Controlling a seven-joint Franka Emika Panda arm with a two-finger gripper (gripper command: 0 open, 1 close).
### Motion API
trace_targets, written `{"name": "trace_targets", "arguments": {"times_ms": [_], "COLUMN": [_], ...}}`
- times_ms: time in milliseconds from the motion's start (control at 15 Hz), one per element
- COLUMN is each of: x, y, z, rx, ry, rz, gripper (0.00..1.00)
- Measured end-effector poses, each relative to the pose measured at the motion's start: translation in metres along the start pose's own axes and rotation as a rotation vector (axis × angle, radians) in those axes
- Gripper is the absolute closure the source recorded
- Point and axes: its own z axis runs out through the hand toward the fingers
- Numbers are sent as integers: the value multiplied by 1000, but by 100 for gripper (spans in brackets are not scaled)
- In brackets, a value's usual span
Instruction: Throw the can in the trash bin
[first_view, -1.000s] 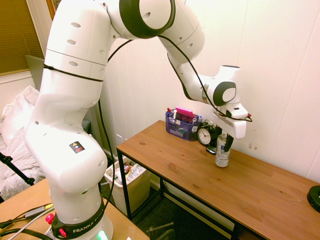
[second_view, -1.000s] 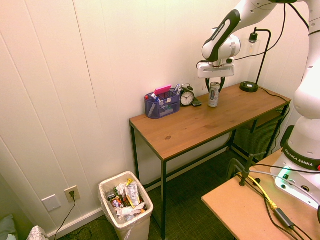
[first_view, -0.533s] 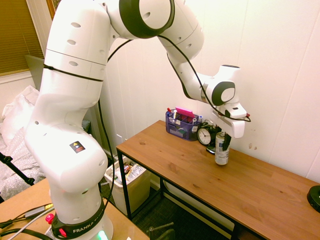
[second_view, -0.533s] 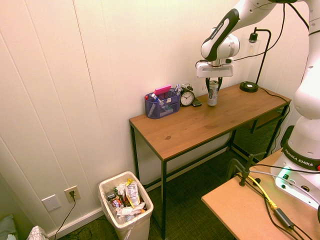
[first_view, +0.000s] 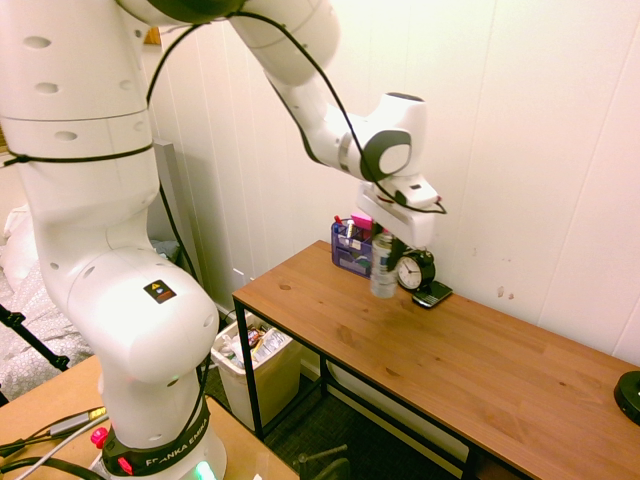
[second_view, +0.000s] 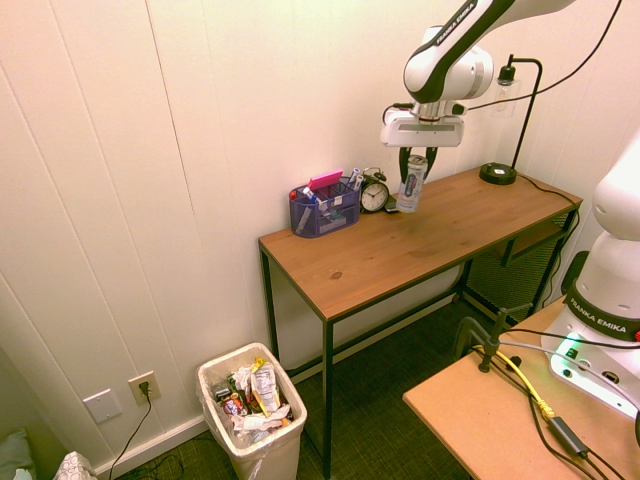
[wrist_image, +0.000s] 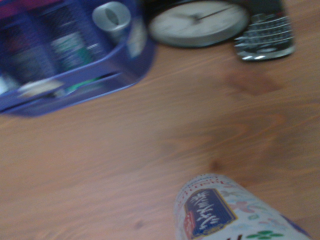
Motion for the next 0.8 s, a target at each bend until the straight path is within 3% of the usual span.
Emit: {"name": "trace_targets", "arguments": {"times_ms": [333, 467, 800], "x": [-234, -278, -324], "y": [-79, -115, -197], "z": [-77, -68, -3], "rx": [60, 33, -61], "ry": [-21, -10, -53], "rz": [-266, -311, -370], "gripper": [100, 100, 100]}}
